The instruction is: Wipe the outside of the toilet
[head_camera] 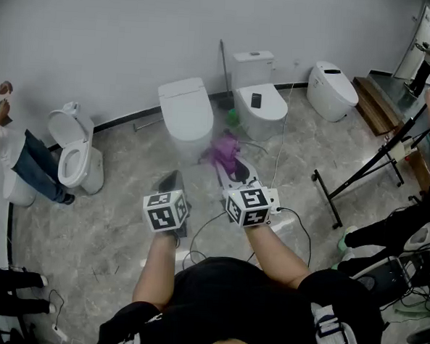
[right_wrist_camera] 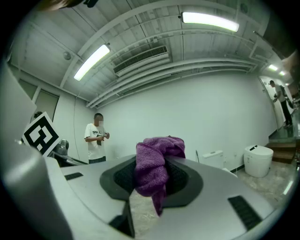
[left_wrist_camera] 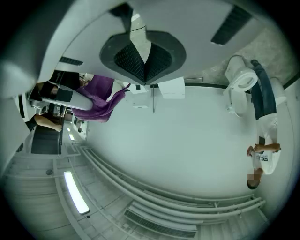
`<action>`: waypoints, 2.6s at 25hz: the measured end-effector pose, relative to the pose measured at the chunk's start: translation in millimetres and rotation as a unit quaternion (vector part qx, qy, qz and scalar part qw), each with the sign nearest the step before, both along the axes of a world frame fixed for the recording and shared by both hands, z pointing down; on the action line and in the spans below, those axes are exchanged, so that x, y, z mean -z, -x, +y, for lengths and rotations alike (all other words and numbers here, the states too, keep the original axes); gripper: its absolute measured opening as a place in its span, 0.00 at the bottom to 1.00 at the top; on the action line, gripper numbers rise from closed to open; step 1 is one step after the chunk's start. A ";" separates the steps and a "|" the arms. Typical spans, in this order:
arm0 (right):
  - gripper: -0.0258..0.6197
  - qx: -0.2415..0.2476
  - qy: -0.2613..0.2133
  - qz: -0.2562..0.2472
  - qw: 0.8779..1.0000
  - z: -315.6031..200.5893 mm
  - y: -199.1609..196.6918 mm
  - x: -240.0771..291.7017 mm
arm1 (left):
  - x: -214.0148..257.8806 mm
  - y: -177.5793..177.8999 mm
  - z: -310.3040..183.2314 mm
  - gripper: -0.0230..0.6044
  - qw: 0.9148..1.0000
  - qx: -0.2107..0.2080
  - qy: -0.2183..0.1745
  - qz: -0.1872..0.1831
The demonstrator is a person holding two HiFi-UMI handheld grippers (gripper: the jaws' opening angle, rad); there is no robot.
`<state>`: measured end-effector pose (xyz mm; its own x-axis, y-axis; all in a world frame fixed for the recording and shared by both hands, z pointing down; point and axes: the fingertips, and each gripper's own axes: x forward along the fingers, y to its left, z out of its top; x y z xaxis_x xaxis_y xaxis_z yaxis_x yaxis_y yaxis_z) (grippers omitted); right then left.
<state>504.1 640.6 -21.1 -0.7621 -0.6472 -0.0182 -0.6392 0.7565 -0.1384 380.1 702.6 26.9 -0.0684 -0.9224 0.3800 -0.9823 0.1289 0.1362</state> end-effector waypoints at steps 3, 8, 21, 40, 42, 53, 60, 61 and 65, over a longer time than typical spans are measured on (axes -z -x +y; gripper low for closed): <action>0.23 -0.003 -0.003 -0.007 1.000 -6.6 1.4 2.9 | 3.7 1.6 -7.3 0.05 1.000 0.000 -0.002 -0.002; 0.23 0.003 0.007 -0.002 1.000 -11.6 -3.6 -5.0 | -1.1 -6.6 -9.8 0.05 1.000 0.003 0.000 -0.004; 0.23 0.031 0.024 0.011 0.999 -23.7 -21.3 -29.3 | -17.3 -33.7 -21.2 0.05 1.000 0.019 0.010 0.001; 0.23 0.052 0.010 0.047 0.997 -125.3 84.3 -41.6 | -23.1 64.1 -133.0 0.05 1.000 0.020 -0.005 0.015; 0.23 0.050 0.011 0.049 0.997 -149.4 103.0 -37.7 | -20.5 84.0 -156.0 0.05 1.000 0.018 -0.005 0.016; 0.23 0.034 0.013 0.052 0.998 -245.3 212.3 -31.6 | -19.7 202.4 -252.2 0.05 1.000 0.008 0.010 0.019; 0.23 0.010 0.017 0.052 0.998 -286.9 247.8 -45.8 | -28.5 245.4 -292.0 0.05 0.999 -0.009 0.009 0.033; 0.23 0.008 0.020 0.053 0.998 -291.4 251.3 -48.8 | -30.5 250.9 -295.7 0.05 0.999 -0.009 0.010 0.037; 0.23 0.004 0.028 0.060 0.998 -303.4 262.1 -60.5 | -41.9 267.1 -305.9 0.05 0.999 -0.006 0.015 0.032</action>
